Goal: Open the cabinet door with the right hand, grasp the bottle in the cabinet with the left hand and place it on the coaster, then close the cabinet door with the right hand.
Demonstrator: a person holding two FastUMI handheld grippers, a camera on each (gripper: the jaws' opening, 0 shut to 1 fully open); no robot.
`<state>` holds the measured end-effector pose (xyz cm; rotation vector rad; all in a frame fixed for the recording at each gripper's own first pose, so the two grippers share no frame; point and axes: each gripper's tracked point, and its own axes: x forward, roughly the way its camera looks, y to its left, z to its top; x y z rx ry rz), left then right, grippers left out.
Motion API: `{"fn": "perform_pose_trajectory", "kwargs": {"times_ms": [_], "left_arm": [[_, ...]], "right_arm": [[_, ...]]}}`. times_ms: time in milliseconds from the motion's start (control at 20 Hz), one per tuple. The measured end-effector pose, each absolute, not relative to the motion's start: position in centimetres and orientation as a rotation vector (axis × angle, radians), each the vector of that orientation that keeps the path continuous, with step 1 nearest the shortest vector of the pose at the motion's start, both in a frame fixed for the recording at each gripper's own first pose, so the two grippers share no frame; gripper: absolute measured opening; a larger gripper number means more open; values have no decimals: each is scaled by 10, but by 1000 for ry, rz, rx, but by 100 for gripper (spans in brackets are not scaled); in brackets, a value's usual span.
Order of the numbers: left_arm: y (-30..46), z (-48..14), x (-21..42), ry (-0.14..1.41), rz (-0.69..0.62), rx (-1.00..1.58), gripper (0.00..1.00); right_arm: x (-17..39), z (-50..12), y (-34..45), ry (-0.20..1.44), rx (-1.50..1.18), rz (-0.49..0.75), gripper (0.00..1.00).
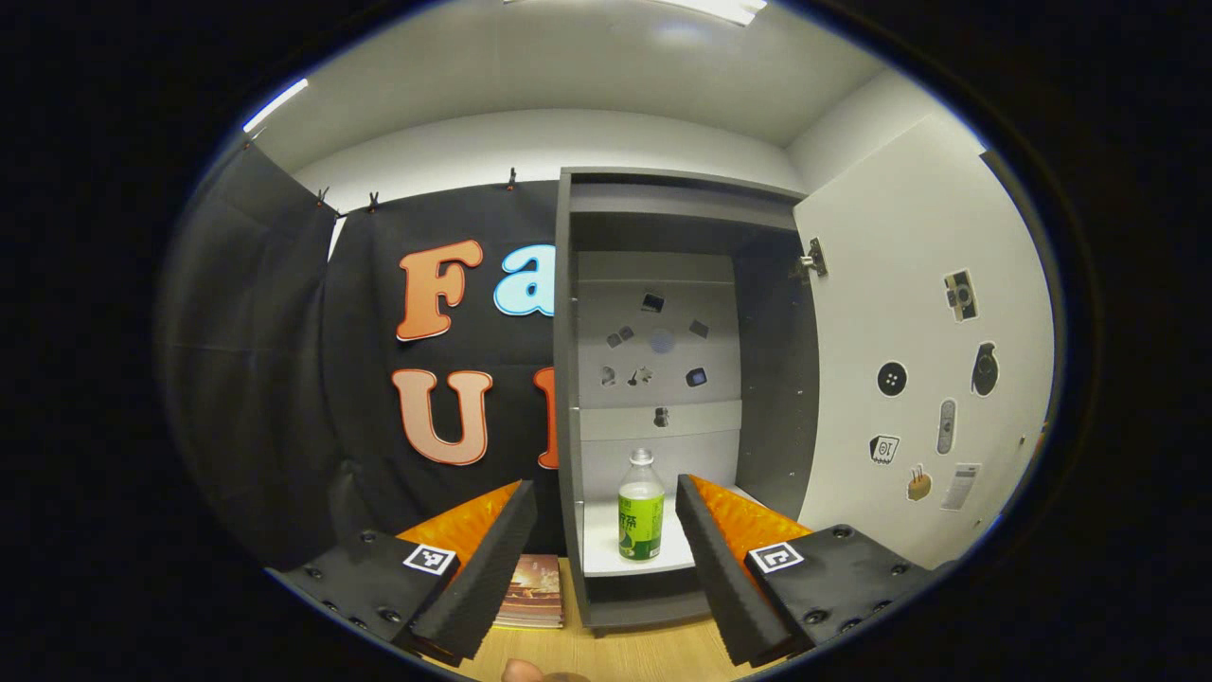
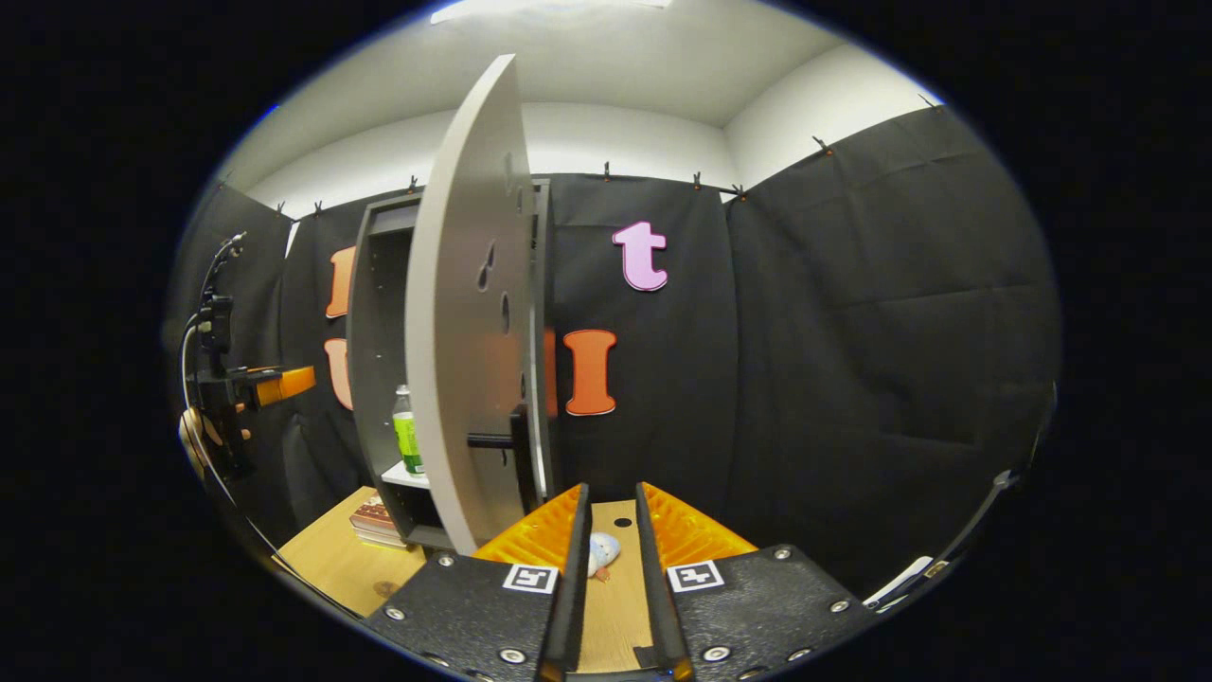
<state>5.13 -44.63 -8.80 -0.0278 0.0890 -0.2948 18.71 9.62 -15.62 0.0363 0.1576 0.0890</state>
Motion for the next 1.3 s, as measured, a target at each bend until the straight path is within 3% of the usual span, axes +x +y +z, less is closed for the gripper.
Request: {"fn": "perform_pose_trajectory", "kwargs": {"times_ms": [50, 100, 150, 200, 250, 350, 400, 500, 600, 650, 700, 750, 1050, 1300], "left_arm": [[-457, -94, 61, 94, -303, -32, 94], [-464, -101, 70, 101, -307, -38, 94], [-473, -108, 81, 108, -313, -47, 94], [-483, -117, 90, 117, -319, -55, 94], [-490, -125, 100, 128, -320, -58, 94], [-501, -141, 116, 148, -321, -56, 94], [-504, -151, 125, 157, -323, -57, 95], [-516, -171, 146, 177, -331, -62, 100], [-524, -189, 167, 196, -336, -60, 94], [-530, -197, 177, 204, -347, -58, 94], [-534, -203, 186, 215, -350, -52, 97], [-536, -209, 195, 220, -341, -43, 100], [-539, -239, 238, 237, -308, -16, 94], [-545, -259, 246, 289, -314, -28, 96]], "right_arm": [[187, -156, 94, 160, 42, 75, 36], [186, -156, 92, 161, 46, 63, 40], [188, -156, 90, 160, 49, 52, 53], [188, -157, 88, 160, 51, 40, 57], [189, -157, 85, 162, 51, 29, 53], [190, -159, 80, 164, 47, 9, 75], [190, -159, 79, 166, 45, -1, 73], [191, -161, 72, 166, 44, -26, 83], [192, -162, 68, 170, 50, -49, 89], [192, -163, 66, 174, 56, -62, 86], [192, -164, 64, 179, 61, -75, 96], [192, -165, 62, 184, 66, -88, 92], [193, -172, 54, 212, 79, -140, 92], [192, -176, 54, 233, 89, -151, 92]]}}
